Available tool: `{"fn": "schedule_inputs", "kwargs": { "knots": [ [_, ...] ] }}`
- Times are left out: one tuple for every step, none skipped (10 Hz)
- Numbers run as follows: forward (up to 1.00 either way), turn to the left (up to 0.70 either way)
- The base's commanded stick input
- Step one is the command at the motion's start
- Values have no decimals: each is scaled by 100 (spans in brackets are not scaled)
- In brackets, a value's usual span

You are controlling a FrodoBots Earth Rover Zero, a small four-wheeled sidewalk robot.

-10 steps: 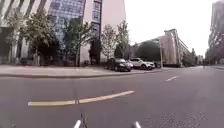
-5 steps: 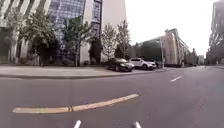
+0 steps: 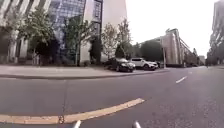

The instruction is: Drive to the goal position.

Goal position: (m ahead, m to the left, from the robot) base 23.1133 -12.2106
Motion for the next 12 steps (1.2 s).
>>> {"fn": "schedule_inputs", "kwargs": {
  "knots": [
    [70,-5],
    [70,-4],
    [70,-4],
    [70,-4],
    [70,-5],
    [70,-5],
    [70,-5],
    [70,-5],
    [70,-7],
    [70,-7],
    [70,-10],
    [70,-11]
  ]
}}
